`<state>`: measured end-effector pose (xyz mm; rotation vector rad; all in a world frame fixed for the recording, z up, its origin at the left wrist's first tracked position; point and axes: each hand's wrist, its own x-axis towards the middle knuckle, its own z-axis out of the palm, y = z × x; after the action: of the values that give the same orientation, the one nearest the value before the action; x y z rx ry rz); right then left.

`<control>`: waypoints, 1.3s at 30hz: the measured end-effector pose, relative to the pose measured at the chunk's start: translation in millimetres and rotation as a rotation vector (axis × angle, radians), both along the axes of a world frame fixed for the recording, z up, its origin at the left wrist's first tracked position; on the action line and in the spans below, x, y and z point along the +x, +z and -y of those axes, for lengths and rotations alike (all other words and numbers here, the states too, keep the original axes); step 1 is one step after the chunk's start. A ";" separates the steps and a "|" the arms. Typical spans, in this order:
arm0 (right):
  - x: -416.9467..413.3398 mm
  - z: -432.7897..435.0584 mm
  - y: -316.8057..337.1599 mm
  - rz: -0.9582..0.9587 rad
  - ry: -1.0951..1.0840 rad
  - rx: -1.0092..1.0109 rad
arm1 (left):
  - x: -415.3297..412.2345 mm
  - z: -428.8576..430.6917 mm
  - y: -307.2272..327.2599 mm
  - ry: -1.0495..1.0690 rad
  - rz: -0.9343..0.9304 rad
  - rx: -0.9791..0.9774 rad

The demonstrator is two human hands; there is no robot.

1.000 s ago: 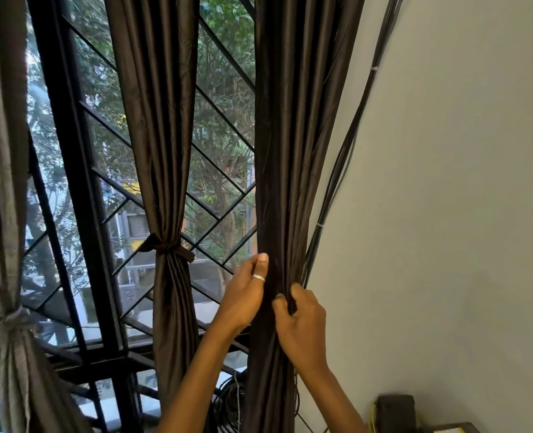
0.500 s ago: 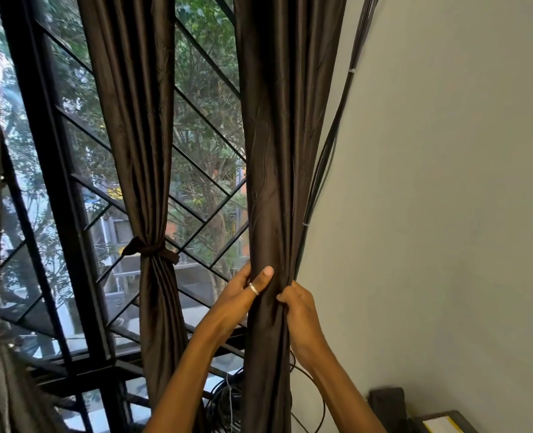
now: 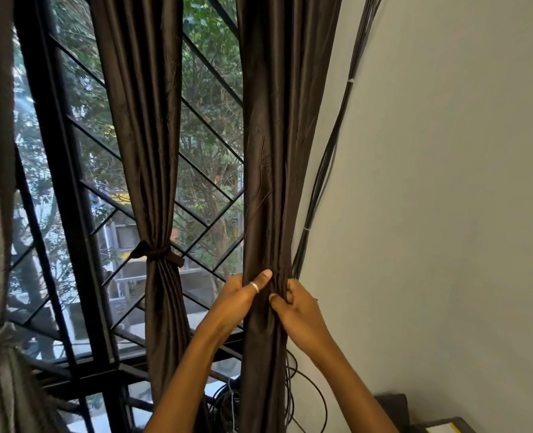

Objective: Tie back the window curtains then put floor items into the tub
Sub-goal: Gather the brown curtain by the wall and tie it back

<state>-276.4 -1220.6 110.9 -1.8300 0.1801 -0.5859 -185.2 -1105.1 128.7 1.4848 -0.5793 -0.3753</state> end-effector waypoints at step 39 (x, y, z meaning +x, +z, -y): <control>-4.4 8.2 9.4 -0.033 0.125 -0.298 | -10.7 -19.5 -5.2 0.093 0.409 0.156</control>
<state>-280.8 -1228.8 120.3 -2.1221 -0.0017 -0.5151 -195.9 -1085.6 123.4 1.7466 -0.8144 -0.0407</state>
